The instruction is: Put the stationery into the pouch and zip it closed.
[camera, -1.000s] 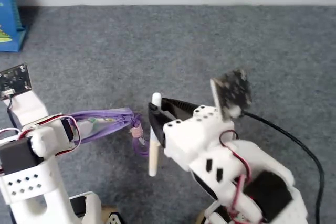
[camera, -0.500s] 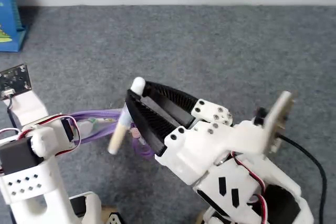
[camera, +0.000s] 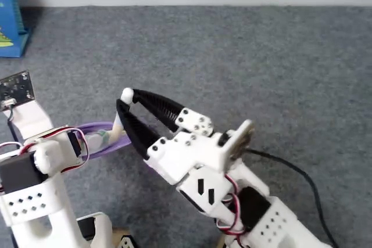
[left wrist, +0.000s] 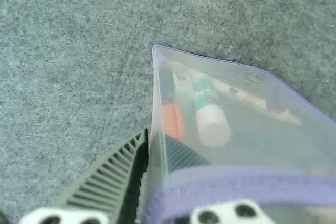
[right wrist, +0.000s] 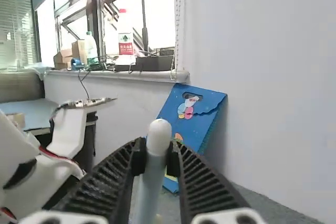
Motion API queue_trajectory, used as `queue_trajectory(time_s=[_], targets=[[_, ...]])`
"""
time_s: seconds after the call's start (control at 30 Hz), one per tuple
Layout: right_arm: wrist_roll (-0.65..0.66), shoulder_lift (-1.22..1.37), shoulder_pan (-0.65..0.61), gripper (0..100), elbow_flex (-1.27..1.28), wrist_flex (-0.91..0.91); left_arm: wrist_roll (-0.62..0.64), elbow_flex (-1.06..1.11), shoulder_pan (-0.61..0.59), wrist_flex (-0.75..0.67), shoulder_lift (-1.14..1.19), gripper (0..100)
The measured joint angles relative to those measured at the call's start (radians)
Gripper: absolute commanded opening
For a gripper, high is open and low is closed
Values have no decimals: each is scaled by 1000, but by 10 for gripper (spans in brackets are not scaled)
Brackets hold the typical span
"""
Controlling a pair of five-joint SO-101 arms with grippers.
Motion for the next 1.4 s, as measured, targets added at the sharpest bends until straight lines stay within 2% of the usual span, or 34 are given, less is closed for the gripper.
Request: queue_trajectory(time_s=[0.13,0.27,0.4,0.53,0.67,0.8,0.93,1.0,1.1,1.27,1.4], targets=[[89,0,9,7,72,-94,0,0,0,0,0,13],[132,-3,-15,17,98,-38,0,0,0,0,0,13],[138,-17,-95,151,101,152,0,0,0,0,0,13],[143,-29,-117,266,104,247,0,5,0,0,0,13],[141,-106,-117,241,106,336,0,5,0,0,0,13],[98,-222,-115,152,106,427,0,5,0,0,0,13],[25,-342,-34,26,106,529,0,5,0,0,0,13],[-9,-381,21,10,106,594,0,5,0,0,0,13],[-37,-394,72,66,106,701,0,5,0,0,0,13],[-46,-394,95,258,138,852,0,5,0,0,0,13],[-46,-394,100,270,184,873,0,5,0,0,0,13]])
